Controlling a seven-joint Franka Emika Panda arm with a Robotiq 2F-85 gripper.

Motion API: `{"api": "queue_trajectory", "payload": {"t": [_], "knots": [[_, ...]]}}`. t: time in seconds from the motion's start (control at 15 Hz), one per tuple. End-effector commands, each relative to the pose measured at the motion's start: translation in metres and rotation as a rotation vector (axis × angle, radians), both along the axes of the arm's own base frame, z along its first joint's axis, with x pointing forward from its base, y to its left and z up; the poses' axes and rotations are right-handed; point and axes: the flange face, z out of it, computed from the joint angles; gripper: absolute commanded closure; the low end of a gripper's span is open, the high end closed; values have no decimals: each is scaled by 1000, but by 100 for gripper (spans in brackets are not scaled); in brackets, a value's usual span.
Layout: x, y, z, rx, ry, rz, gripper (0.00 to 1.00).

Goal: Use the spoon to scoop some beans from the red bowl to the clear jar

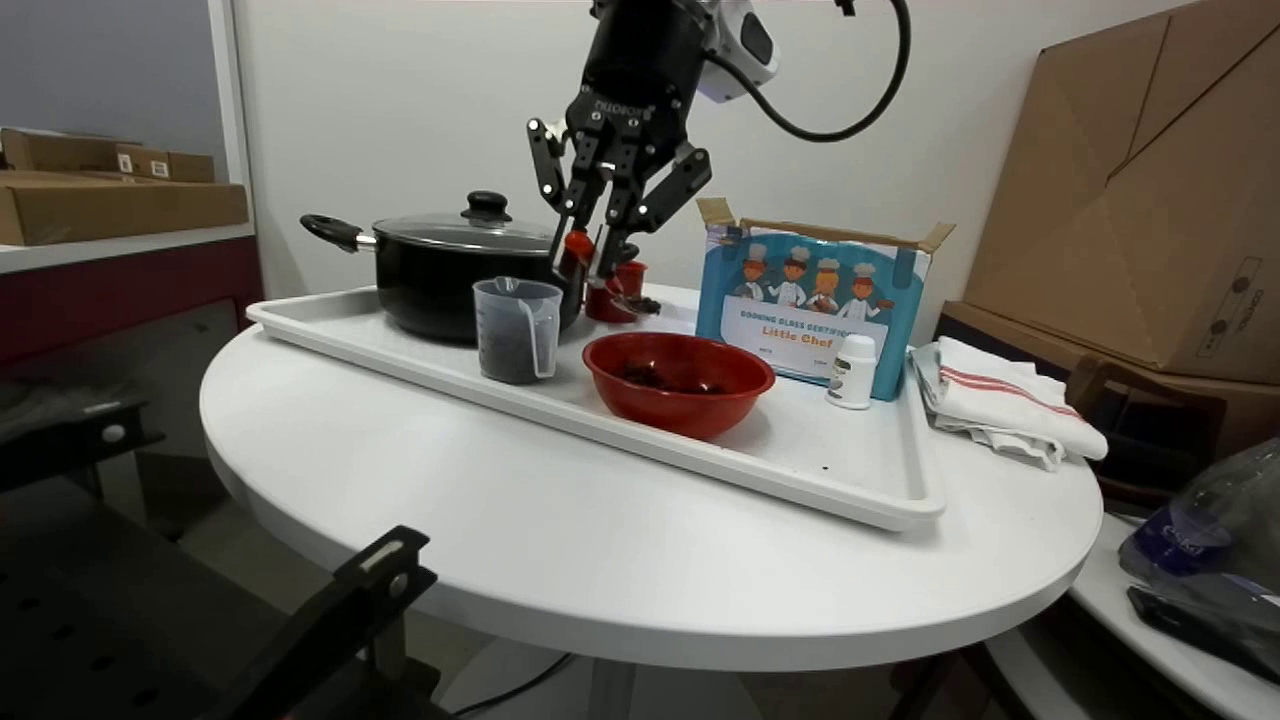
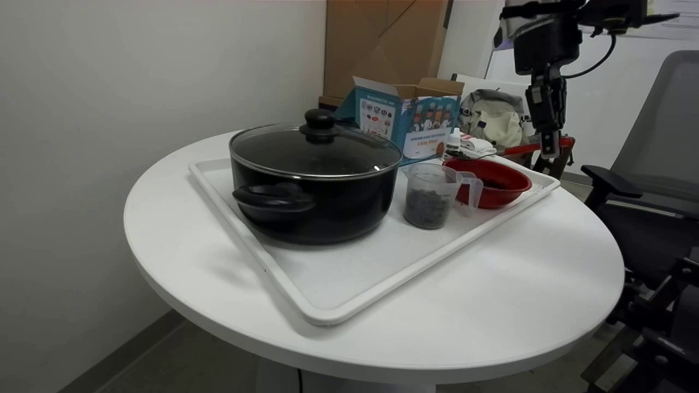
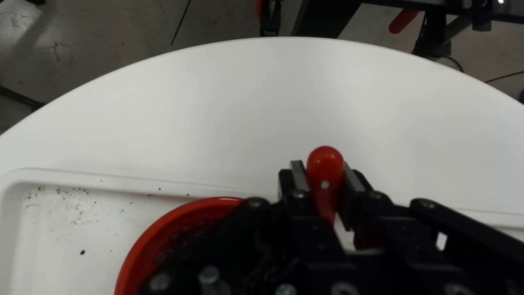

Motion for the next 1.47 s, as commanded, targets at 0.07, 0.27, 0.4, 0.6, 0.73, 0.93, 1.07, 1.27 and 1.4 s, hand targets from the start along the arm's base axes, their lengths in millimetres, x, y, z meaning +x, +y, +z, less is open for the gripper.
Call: {"api": "queue_trajectory", "payload": {"t": [0.07,0.27,0.4,0.6,0.73,0.93,1.07,1.27,1.4], "knots": [[-9,35,9,-48,1,69,90],[-13,56,11,-56,-1,110,90],[-14,68,12,-59,-5,134,90],[-15,85,14,-63,-7,168,90],[-15,94,14,-72,-7,188,90],[-10,106,10,-116,-1,209,90],[-6,110,8,-149,4,214,90],[-2,115,4,-175,28,217,90],[0,118,2,-182,44,219,90]]}}
